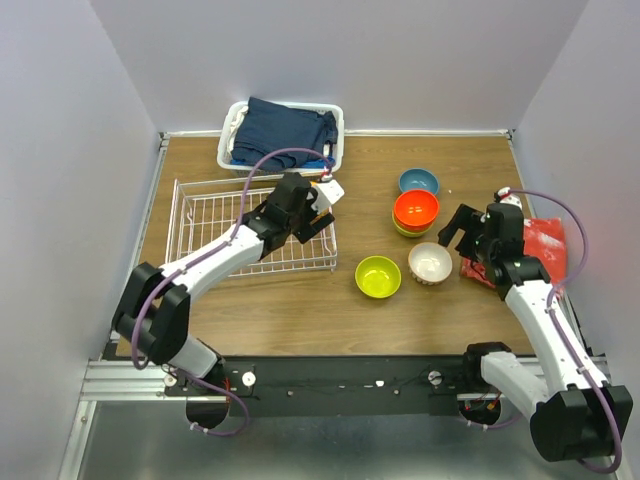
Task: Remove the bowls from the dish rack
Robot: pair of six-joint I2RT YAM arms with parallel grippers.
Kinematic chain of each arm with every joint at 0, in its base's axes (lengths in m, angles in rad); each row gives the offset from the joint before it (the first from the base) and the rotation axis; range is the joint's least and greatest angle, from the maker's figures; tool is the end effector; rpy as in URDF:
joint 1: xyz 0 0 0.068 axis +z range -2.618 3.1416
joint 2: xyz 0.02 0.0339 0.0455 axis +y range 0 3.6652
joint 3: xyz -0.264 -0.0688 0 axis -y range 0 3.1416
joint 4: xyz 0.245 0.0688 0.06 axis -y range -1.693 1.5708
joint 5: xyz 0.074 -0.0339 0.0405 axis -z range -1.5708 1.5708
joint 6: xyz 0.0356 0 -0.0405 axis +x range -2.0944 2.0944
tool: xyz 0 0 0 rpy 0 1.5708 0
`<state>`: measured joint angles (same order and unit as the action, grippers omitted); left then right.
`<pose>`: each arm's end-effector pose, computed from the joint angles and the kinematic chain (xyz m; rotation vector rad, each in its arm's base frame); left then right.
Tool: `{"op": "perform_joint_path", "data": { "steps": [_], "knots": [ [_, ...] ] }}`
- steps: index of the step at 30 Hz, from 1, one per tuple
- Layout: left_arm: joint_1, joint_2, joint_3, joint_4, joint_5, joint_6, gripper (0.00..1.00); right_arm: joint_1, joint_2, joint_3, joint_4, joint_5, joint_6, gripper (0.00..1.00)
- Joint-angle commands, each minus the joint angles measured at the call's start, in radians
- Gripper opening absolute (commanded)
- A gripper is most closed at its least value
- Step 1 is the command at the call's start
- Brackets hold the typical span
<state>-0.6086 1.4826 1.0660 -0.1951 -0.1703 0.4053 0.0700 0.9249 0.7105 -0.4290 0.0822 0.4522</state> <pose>0.2778 -0.1862 0.2696 0.9698 1.9448 0.0698 0.2006 0.0111 0.2651 0.4661 2.1693 0.1982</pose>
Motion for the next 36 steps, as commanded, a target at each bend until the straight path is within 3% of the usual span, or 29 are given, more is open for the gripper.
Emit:
{"op": "perform_joint_path", "data": {
  "steps": [1, 9, 21, 29, 36],
  "knots": [
    [-0.006, 0.065, 0.017, 0.085, -0.092, 0.204, 0.99, -0.001, -0.027, 0.079, -0.047, 0.001, -0.039, 1.00],
    [-0.006, 0.119, -0.034, 0.224, -0.015, 0.269, 0.99, -0.001, -0.034, 0.149, -0.073, 0.016, -0.063, 1.00],
    [-0.005, 0.268, 0.011, 0.227, 0.045, 0.314, 0.99, 0.001, -0.012, 0.179, -0.088, -0.007, -0.066, 1.00],
    [-0.006, 0.265, 0.011, 0.267, 0.063, 0.300, 0.99, -0.001, -0.021, 0.150, -0.073, -0.030, -0.067, 1.00],
    [-0.011, 0.258, -0.066, 0.419, 0.025, 0.328, 0.99, 0.001, 0.023, 0.159, -0.059, -0.073, -0.063, 1.00]
  ]
}}
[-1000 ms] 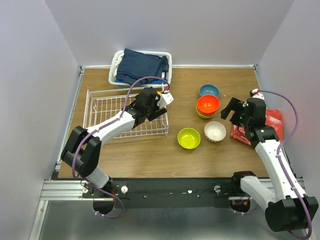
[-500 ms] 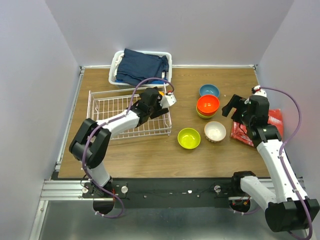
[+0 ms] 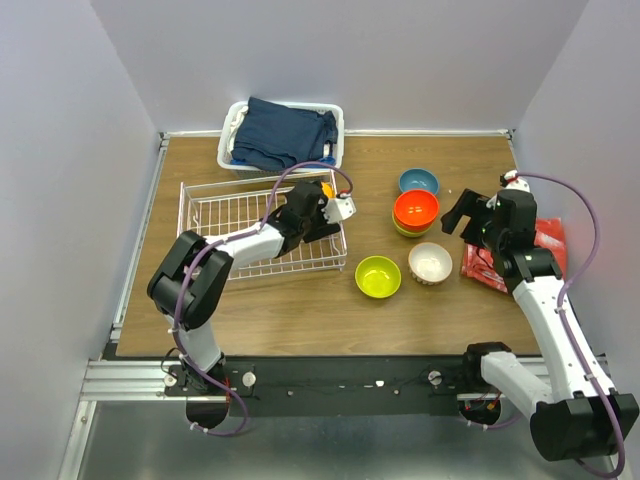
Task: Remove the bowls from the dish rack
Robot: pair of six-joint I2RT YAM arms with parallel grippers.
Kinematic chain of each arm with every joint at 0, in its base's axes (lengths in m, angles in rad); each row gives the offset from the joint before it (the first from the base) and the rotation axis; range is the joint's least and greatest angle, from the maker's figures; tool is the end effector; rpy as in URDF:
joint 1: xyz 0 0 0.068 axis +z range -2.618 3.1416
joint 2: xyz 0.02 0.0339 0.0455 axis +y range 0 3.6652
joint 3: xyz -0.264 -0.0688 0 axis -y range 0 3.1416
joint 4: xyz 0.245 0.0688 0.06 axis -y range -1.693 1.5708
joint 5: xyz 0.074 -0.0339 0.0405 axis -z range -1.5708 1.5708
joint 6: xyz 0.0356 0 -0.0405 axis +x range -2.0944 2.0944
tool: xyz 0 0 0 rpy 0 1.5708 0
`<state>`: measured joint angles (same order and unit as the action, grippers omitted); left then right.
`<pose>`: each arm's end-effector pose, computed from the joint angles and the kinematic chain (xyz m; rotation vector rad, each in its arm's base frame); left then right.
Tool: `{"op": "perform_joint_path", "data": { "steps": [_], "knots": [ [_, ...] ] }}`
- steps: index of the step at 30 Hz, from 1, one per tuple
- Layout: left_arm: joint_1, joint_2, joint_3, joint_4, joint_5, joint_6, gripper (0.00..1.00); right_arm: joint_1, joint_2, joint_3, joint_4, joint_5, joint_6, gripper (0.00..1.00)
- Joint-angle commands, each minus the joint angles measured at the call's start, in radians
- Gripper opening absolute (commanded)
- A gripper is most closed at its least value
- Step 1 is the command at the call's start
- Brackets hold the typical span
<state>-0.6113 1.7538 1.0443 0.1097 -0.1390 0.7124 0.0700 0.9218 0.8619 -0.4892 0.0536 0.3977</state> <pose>0.3166 -0.2159 0.1973 1.2708 1.7608 0.2087 0.2017 0.0122 0.3119 0.3784 2.0930 0.2207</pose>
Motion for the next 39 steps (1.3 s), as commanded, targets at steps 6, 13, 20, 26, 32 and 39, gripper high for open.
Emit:
{"op": "perform_joint_path", "data": {
  "steps": [6, 13, 20, 26, 32, 39],
  "knots": [
    [-0.008, 0.029, -0.047, 0.166, 0.004, 0.004, 0.99, -0.001, 0.043, -0.003, 0.005, -0.077, 0.006, 1.00],
    [-0.008, 0.061, -0.061, 0.209, 0.004, -0.033, 0.98, -0.001, 0.048, -0.006, 0.005, -0.093, 0.015, 1.00],
    [-0.008, 0.035, -0.059, 0.214, -0.023, -0.079, 0.65, -0.001, 0.042, -0.009, 0.011, -0.112, 0.026, 1.00],
    [-0.008, -0.049, -0.059, 0.217, -0.042, -0.131, 0.60, 0.001, 0.023, -0.023, 0.024, -0.120, 0.038, 1.00],
    [0.002, -0.109, -0.061, 0.177, -0.021, -0.224, 0.56, -0.001, -0.003, -0.034, 0.026, -0.129, 0.044, 0.99],
    [0.073, -0.197, -0.084, 0.111, 0.088, -0.532, 0.69, 0.001, -0.038, -0.046, 0.011, -0.138, 0.043, 0.99]
  ]
}}
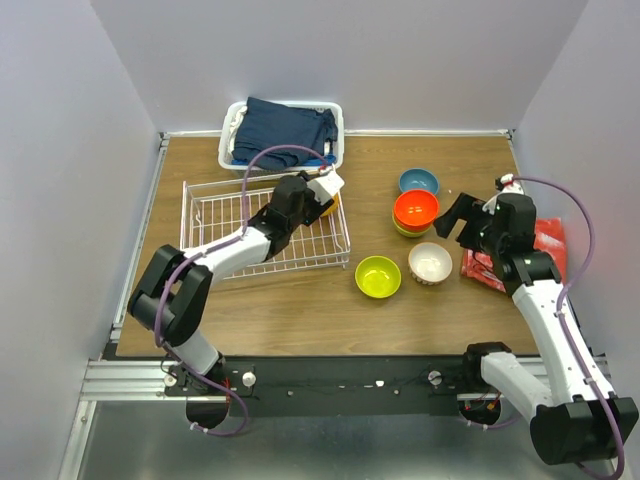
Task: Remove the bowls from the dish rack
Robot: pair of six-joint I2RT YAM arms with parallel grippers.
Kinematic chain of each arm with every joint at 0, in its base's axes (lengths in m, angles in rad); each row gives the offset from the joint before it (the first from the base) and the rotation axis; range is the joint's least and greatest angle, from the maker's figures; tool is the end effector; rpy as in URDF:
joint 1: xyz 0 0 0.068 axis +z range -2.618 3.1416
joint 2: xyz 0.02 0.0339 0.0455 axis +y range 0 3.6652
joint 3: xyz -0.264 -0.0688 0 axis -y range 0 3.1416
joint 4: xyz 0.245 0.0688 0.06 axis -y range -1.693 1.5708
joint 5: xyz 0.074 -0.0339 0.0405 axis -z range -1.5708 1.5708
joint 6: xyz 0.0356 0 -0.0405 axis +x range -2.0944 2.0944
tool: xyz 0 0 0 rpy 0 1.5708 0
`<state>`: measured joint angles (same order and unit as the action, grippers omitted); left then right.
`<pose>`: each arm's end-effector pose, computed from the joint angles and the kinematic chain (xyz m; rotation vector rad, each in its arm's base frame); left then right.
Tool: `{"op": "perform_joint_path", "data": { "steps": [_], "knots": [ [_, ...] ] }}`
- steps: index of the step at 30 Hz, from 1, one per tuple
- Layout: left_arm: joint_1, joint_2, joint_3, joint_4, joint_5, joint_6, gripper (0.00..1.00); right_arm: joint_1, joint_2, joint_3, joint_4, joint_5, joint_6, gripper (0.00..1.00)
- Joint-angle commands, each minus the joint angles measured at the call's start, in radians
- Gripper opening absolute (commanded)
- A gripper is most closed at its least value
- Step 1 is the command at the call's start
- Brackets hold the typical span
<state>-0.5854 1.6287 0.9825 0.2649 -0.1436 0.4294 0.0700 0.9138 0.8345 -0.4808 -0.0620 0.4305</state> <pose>0.3099 -0.1993 0.2368 0.8628 1.7467 0.0370 0.1999 0.0162 0.3048 0.3493 2.1225 0.3593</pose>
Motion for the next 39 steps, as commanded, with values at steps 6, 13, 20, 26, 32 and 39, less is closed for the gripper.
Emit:
{"op": "perform_joint_path", "data": {
  "steps": [6, 13, 20, 26, 32, 39],
  "knots": [
    [0.171, -0.142, -0.054, -0.041, 0.294, -0.739, 0.94, 0.001, -0.038, -0.026, 0.008, -0.042, 0.022, 1.00],
    [0.232, -0.129, -0.068, -0.056, 0.325, -1.182, 0.99, -0.001, -0.024, -0.006, 0.010, -0.079, 0.017, 1.00],
    [0.237, -0.081, -0.155, 0.108, 0.287, -1.592, 0.99, 0.001, -0.043, -0.021, 0.011, -0.085, 0.014, 1.00],
    [0.231, -0.017, -0.118, 0.142, 0.265, -1.689, 0.99, -0.001, -0.046, -0.015, 0.001, -0.078, 0.002, 1.00],
    [0.226, 0.054, -0.091, 0.134, 0.228, -1.755, 0.99, 0.001, -0.046, -0.018, 0.001, -0.079, -0.007, 1.00],
    [0.208, 0.085, -0.091, 0.137, 0.153, -1.762, 0.99, -0.001, -0.047, -0.038, 0.014, -0.076, -0.030, 1.00]
  ]
}}
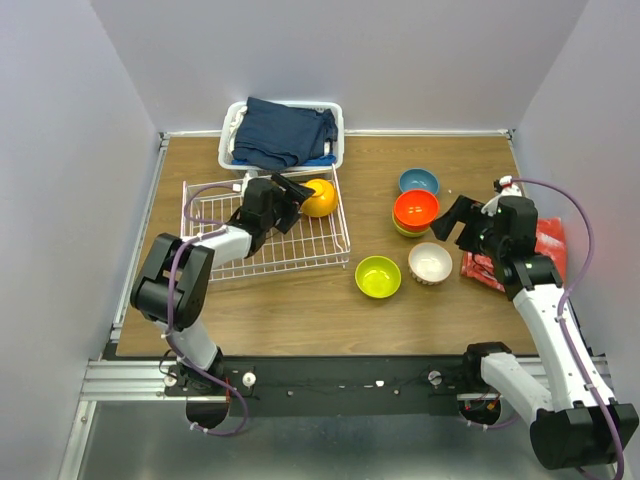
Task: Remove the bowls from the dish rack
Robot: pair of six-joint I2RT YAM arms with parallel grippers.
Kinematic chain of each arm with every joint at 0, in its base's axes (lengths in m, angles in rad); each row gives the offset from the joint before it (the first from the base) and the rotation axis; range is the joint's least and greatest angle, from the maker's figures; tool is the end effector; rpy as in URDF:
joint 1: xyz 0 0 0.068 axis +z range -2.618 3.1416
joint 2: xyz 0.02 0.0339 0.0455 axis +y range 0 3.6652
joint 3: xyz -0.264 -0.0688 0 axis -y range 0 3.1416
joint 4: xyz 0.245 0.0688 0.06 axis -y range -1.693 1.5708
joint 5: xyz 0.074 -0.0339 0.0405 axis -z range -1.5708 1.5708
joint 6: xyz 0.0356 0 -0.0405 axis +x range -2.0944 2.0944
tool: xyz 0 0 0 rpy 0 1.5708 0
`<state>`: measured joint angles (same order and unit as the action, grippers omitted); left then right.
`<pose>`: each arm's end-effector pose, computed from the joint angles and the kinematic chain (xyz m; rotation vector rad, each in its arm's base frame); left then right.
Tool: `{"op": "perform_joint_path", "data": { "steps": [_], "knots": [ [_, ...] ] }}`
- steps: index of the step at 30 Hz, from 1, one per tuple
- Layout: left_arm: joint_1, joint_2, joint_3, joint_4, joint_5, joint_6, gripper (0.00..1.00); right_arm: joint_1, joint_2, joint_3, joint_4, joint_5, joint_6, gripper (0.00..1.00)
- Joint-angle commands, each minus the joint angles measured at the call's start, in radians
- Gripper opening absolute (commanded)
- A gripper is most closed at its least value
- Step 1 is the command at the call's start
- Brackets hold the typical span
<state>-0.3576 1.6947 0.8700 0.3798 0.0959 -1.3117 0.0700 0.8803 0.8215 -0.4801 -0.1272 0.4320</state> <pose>0.3377 -0.1298 0.1892 -0.9560 1.9955 -1.1055 0.1930 0.0181 0.3064 0.3083 2.1127 0.4322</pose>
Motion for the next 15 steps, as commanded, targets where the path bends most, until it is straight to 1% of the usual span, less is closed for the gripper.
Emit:
{"op": "perform_joint_path", "data": {
  "steps": [1, 5, 6, 9, 15],
  "knots": [
    [-0.024, 0.028, 0.023, 0.025, -0.088, -0.018, 0.99, -0.001, -0.012, -0.030, 0.015, -0.012, -0.030, 1.00],
    [-0.040, 0.054, 0.063, 0.004, -0.088, 0.014, 0.99, -0.001, -0.007, -0.033, 0.023, -0.020, -0.030, 1.00],
    [-0.043, 0.057, 0.069, -0.013, -0.129, 0.017, 0.99, 0.001, -0.009, -0.032, 0.023, -0.020, -0.033, 1.00],
    [-0.052, 0.065, 0.061, 0.004, -0.169, 0.017, 0.99, 0.001, -0.004, -0.031, 0.023, -0.017, -0.044, 1.00],
    [-0.069, 0.083, 0.061, 0.005, -0.219, 0.012, 0.99, -0.001, -0.006, -0.041, 0.024, -0.020, -0.052, 1.00]
  ]
}}
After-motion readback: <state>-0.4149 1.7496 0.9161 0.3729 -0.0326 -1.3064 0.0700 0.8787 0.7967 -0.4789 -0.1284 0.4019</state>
